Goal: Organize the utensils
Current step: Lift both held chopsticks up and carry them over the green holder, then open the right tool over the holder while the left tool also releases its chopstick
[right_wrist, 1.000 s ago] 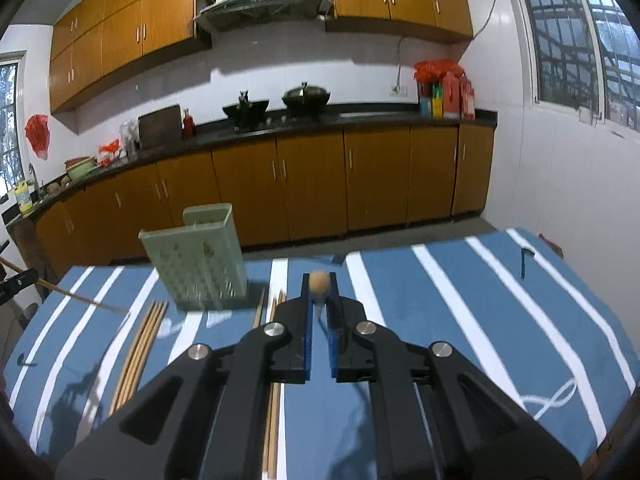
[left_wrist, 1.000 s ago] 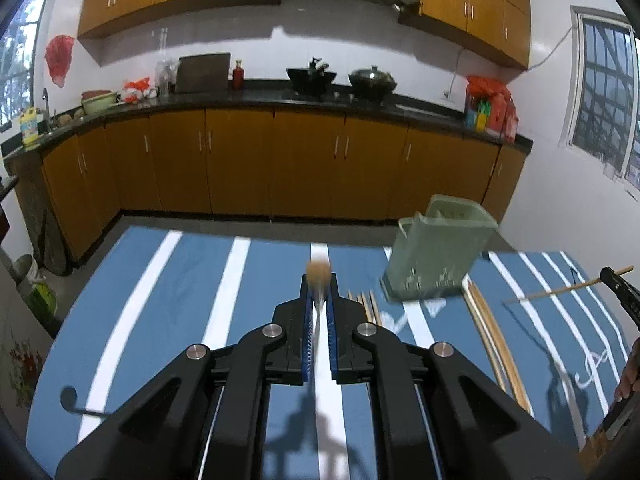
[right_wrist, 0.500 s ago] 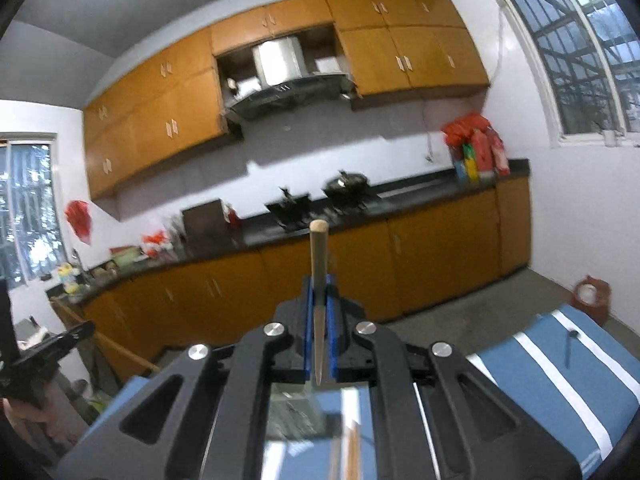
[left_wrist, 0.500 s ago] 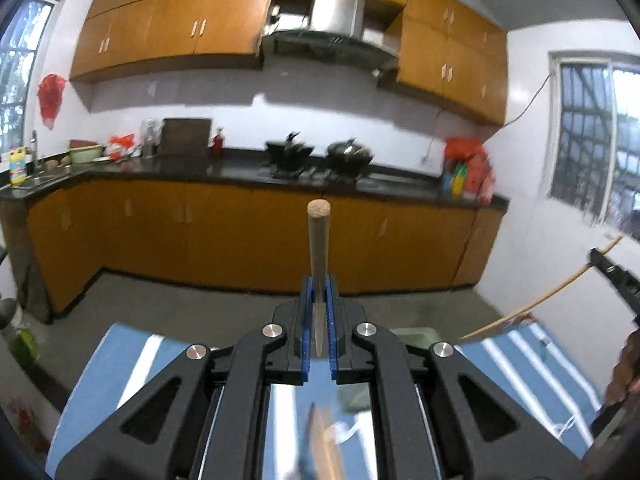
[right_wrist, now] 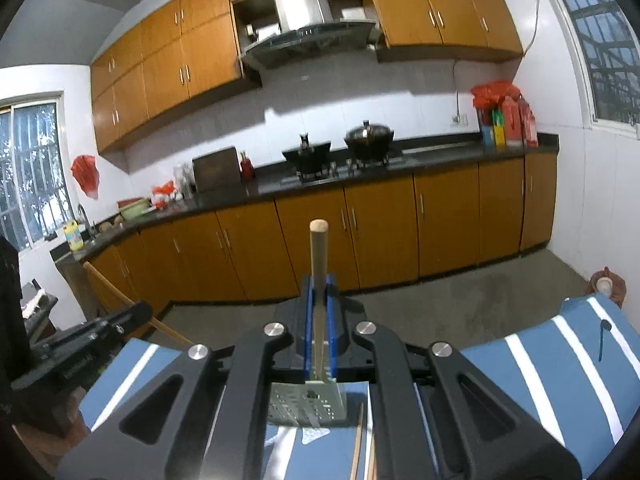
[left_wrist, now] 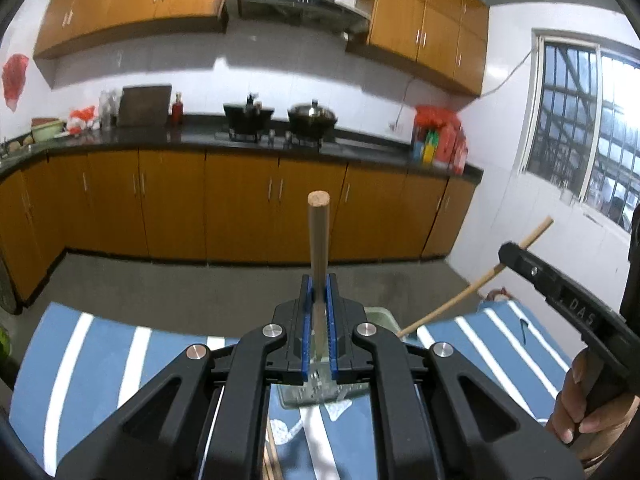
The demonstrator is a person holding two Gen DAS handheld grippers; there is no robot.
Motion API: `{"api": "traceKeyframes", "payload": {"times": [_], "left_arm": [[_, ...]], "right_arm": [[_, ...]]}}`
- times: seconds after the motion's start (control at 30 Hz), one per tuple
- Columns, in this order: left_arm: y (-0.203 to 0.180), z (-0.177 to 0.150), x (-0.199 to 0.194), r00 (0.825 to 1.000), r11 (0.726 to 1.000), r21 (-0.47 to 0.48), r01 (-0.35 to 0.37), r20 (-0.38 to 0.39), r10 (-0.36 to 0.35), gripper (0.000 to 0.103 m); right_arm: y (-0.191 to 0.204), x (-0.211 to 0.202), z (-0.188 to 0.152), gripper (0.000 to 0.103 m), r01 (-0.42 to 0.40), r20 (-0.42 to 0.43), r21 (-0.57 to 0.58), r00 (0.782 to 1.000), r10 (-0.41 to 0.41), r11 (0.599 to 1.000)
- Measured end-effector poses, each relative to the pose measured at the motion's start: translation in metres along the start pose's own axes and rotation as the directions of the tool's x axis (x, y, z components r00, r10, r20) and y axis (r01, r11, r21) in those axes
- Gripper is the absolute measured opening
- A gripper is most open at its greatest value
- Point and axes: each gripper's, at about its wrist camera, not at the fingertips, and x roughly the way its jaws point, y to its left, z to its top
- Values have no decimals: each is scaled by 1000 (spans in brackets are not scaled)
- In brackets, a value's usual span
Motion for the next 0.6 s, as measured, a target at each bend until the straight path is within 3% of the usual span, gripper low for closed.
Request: {"api": "traceKeyframes", "payload": {"times": [0.07, 0.2, 0.33, 0.6], "left_arm": [[1, -6, 9, 999, 1000, -4, -3, -32, 3, 7], [6, -9, 6, 999, 1000, -26, -11, -49, 9, 9], [8, -5, -5, 1000, 999, -37, -29, -13, 28, 42], [11, 2, -35, 998, 997, -64, -32, 58, 36, 42]], "right_arm": [[3, 6, -3, 8, 2, -16, 3, 1000, -1, 1000], [3, 4, -7, 20, 13, -14, 7, 1000, -13, 1000], [1, -9, -5, 29, 24, 20, 5, 1000, -24, 1000], [-17, -56, -15, 34, 67, 62, 13, 996, -68, 998]]}}
